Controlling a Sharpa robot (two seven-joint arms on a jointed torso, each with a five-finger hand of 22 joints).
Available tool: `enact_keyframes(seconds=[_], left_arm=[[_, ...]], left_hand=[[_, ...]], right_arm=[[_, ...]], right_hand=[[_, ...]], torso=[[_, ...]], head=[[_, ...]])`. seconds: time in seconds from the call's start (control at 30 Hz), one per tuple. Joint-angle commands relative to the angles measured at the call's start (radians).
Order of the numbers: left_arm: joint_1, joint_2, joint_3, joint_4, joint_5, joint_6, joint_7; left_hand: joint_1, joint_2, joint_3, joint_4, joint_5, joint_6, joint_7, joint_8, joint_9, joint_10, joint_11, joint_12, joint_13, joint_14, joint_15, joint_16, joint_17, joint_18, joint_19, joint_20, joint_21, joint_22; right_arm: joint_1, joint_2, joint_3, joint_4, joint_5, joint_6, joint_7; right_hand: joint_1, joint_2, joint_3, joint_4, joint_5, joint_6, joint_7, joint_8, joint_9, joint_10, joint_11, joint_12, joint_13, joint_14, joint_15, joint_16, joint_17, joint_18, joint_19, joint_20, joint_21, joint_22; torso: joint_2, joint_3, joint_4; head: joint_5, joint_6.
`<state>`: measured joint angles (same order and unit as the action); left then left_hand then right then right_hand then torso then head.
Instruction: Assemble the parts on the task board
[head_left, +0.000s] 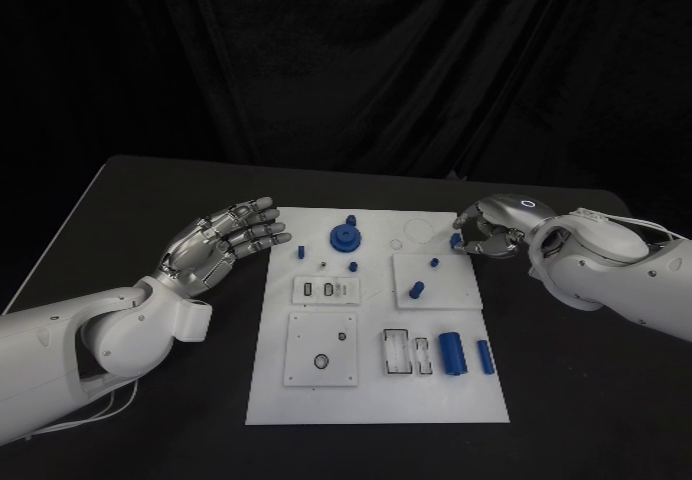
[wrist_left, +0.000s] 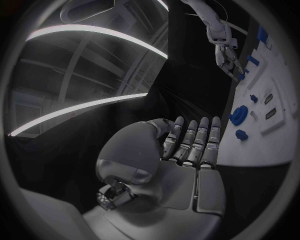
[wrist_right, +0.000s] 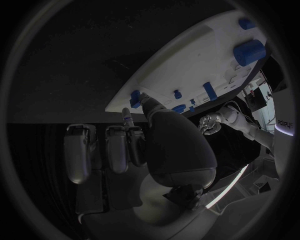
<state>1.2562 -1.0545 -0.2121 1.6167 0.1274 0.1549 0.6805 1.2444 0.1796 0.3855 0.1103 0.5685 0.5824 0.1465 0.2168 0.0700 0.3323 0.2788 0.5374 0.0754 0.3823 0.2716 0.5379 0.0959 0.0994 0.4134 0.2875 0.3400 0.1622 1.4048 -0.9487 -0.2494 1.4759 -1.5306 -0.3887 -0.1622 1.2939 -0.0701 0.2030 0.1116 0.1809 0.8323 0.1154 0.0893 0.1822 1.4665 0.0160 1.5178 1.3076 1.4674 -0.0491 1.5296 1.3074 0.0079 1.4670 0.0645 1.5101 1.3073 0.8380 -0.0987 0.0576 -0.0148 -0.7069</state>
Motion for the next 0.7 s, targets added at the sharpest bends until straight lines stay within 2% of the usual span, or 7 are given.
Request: enact_keyframes(seconds=[0.03,0.2,0.4,0.43,0.7], left_arm=[[-0.002,0.002,0.001,0.0,0.001,0.018,0.035],[-0.002,0.002,0.001,0.0,0.001,0.02,0.033],[-0.003,0.002,0.001,-0.001,0.001,0.021,0.031],[-0.003,0.002,0.001,-0.001,0.001,0.021,0.031],[-0.004,0.004,0.001,-0.004,0.001,0.024,0.028]], left_hand=[[-0.011,0.0,0.005,0.001,0.003,0.0,0.007,0.006,0.0,0.002,0.006,0.004,-0.001,-0.004,0.0,0.006,-0.001,-0.014,-0.007,0.0,-0.006,-0.001],[-0.011,0.0,0.005,0.001,0.003,0.0,0.007,0.006,0.0,0.002,0.006,0.004,-0.001,-0.004,0.0,0.006,-0.001,-0.014,-0.007,0.0,-0.006,-0.001],[-0.011,0.0,0.005,0.001,0.003,0.0,0.007,0.006,0.0,0.002,0.006,0.004,-0.001,-0.004,0.0,0.006,-0.001,-0.014,-0.007,0.0,-0.006,-0.001],[-0.011,0.0,0.005,0.001,0.003,0.0,0.007,0.006,0.0,0.002,0.006,0.004,-0.001,-0.004,0.0,0.006,-0.001,-0.014,-0.007,0.0,-0.006,-0.001],[-0.011,0.0,0.005,0.001,0.003,0.0,0.007,0.006,0.0,0.002,0.006,0.004,-0.001,-0.004,0.0,0.006,-0.001,-0.014,-0.007,0.0,-0.006,-0.001]], right_arm=[[-0.004,0.002,0.0,-0.003,-0.007,-0.012,0.004],[-0.008,0.007,0.0,-0.007,-0.007,-0.009,0.005],[-0.012,0.011,0.001,-0.011,-0.007,-0.007,0.007],[-0.013,0.012,0.001,-0.012,-0.007,-0.008,0.008],[-0.016,0.015,0.001,-0.016,-0.007,-0.023,0.016]], right_hand=[[0.015,0.001,-0.002,0.0,0.012,0.014,0.001,0.009,0.003,0.023,0.002,-0.006,0.173,0.087,0.0,-0.004,0.194,0.016,0.055,-0.003,-0.003,0.208],[0.03,0.002,0.0,-0.005,0.043,0.062,-0.001,0.035,0.019,0.022,0.002,-0.006,0.172,0.087,0.0,-0.004,0.194,0.016,0.055,-0.003,-0.004,0.208],[0.034,0.003,0.001,-0.005,0.048,0.09,-0.004,0.051,0.032,0.022,0.001,-0.006,0.172,0.087,0.0,-0.005,0.193,0.016,0.055,-0.003,-0.005,0.208],[0.036,0.004,0.0,-0.006,0.048,0.11,-0.008,0.063,0.042,0.023,0.001,-0.006,0.173,0.087,-0.001,-0.005,0.192,0.016,0.055,-0.004,-0.005,0.208],[0.049,0.012,0.003,-0.013,0.053,0.149,-0.019,0.091,0.074,0.025,-0.005,-0.005,0.175,0.087,-0.005,-0.005,0.193,0.016,0.056,-0.007,-0.005,0.209]], torso=[[0.0,0.0003,-0.0009],[0.0,0.0003,-0.0012],[0.0,0.0,-0.0009],[0.0,0.0,-0.0009],[0.0,0.0,-0.0003]], head=[[0.001,-0.002],[0.002,-0.002],[0.002,-0.005],[0.002,-0.005],[0.001,-0.009]])
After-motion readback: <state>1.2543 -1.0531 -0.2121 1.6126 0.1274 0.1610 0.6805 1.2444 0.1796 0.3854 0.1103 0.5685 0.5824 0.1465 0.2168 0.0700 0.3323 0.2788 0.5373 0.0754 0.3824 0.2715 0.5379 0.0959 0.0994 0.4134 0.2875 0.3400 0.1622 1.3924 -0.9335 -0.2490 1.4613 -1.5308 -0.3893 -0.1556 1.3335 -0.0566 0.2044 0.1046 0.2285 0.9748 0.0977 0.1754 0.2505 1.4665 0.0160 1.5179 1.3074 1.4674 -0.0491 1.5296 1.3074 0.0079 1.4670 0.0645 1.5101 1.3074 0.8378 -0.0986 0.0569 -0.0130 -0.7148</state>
